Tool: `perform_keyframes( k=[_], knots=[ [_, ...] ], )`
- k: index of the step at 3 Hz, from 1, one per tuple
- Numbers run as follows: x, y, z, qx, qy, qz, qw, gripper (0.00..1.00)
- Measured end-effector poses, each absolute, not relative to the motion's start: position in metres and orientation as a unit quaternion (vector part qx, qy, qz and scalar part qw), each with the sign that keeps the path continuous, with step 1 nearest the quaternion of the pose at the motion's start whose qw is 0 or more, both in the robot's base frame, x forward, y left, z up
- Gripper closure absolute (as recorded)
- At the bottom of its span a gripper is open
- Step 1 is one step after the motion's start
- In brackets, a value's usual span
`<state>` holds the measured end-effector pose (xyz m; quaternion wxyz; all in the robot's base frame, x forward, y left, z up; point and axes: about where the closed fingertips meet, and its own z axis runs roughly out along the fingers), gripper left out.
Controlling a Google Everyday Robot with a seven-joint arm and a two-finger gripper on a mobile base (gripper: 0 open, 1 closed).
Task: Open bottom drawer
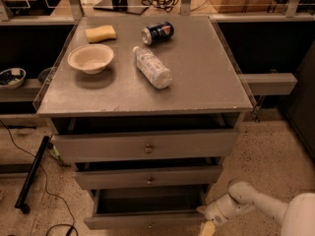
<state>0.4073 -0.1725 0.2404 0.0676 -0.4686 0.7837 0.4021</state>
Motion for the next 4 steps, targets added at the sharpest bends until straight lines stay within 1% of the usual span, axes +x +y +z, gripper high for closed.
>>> perform_keyframes(
  k=[1, 3, 4],
  knots=[
    [0.403, -0.1737, 0.2424, -0.472, 0.773, 0.418, 0.062, 0.0],
    [0.4031, -0.175, 0.2436, -0.47, 0.771, 0.424, 0.064, 0.0],
    [0.4071, -0.1753, 0.2438, -0.47, 0.771, 0.424, 0.064, 0.19]
  ],
)
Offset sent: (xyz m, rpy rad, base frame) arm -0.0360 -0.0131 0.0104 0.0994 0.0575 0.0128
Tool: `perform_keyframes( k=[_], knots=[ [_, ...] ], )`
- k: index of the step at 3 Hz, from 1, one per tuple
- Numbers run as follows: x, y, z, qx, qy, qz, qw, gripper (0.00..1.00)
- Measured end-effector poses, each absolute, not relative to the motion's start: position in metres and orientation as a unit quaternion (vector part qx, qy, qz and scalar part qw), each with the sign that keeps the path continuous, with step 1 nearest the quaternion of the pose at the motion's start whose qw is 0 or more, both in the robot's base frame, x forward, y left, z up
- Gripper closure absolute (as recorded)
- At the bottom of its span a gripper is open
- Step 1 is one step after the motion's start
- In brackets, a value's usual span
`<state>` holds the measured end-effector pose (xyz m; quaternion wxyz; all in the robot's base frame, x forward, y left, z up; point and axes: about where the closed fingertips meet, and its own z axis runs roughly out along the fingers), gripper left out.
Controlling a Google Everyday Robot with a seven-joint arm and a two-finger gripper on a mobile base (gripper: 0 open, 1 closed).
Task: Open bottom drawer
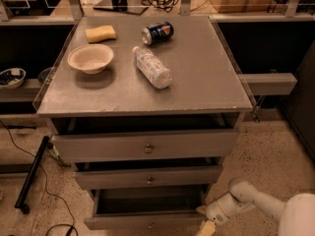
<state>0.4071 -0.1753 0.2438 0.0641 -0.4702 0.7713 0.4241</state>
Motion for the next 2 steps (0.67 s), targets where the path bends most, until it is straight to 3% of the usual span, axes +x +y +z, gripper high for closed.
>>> perform_keyframes(
  k=[2],
  knots=[
    [0.4073, -0.1753, 0.2437, -0.47, 0.771, 0.424, 0.064, 0.66]
  ],
)
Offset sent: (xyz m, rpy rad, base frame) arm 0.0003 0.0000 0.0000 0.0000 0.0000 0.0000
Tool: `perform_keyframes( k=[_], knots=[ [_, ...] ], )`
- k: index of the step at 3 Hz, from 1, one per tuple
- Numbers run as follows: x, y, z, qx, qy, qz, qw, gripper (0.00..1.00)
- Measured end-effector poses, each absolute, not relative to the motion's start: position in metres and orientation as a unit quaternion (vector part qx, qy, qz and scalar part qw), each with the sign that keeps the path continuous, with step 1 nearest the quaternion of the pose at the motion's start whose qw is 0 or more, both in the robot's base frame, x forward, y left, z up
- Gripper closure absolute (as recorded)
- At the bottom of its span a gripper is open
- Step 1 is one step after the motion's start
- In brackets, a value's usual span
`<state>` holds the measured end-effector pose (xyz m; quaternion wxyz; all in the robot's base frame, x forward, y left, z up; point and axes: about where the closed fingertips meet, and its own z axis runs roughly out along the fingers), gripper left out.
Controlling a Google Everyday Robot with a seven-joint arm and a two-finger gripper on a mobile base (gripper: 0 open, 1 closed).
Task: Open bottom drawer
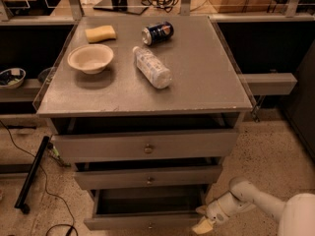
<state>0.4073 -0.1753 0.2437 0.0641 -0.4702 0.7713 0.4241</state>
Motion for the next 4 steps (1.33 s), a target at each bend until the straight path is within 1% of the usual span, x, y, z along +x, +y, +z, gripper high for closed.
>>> perform_keyframes(
  k=[1, 2, 3, 4],
  knots=[
    [0.4073, -0.1753, 0.2437, -0.47, 0.771, 0.424, 0.064, 0.96],
    [0.4073, -0.1752, 0.2437, -0.47, 0.771, 0.424, 0.064, 1.0],
    [0.4073, -0.1752, 0.2437, -0.47, 0.771, 0.424, 0.064, 1.0],
    [0.4072, -0.1752, 0.2436, -0.47, 0.771, 0.424, 0.064, 0.82]
  ],
)
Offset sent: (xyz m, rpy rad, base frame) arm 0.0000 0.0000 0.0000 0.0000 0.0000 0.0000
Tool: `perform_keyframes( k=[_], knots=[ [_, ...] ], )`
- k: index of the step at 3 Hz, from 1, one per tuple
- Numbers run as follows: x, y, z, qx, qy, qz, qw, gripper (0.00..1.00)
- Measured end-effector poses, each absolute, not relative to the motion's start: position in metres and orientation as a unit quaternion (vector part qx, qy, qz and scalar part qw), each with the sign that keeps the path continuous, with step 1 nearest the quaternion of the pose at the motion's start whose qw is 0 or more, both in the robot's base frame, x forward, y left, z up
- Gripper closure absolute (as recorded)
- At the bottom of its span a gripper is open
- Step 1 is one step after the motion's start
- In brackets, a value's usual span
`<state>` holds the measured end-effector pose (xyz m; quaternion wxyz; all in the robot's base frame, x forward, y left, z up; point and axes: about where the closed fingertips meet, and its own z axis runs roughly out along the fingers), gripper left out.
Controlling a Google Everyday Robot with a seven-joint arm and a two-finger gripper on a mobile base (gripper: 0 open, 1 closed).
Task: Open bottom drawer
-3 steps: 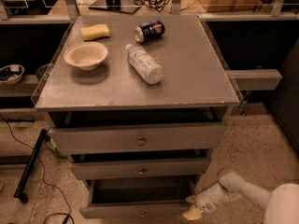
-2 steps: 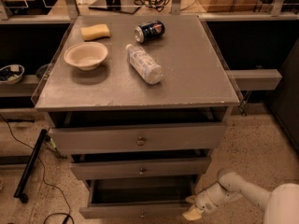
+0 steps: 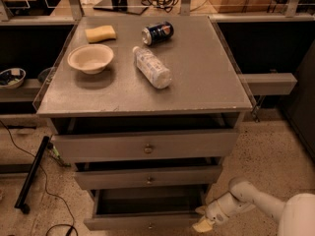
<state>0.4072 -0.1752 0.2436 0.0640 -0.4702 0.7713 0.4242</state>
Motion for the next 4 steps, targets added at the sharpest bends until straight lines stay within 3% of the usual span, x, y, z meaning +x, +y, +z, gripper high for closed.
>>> perform_keyframes(
  k=[2, 3, 4],
  knots=[
    [0.4072, -0.1751, 0.2436, -0.47, 0.771, 0.424, 0.064, 0.36],
    [0.4072, -0.1751, 0.2436, -0.47, 0.771, 0.424, 0.064, 0.05],
    [0.4076, -0.1732, 0.2417, -0.47, 0.77, 0.427, 0.061, 0.0]
  ],
)
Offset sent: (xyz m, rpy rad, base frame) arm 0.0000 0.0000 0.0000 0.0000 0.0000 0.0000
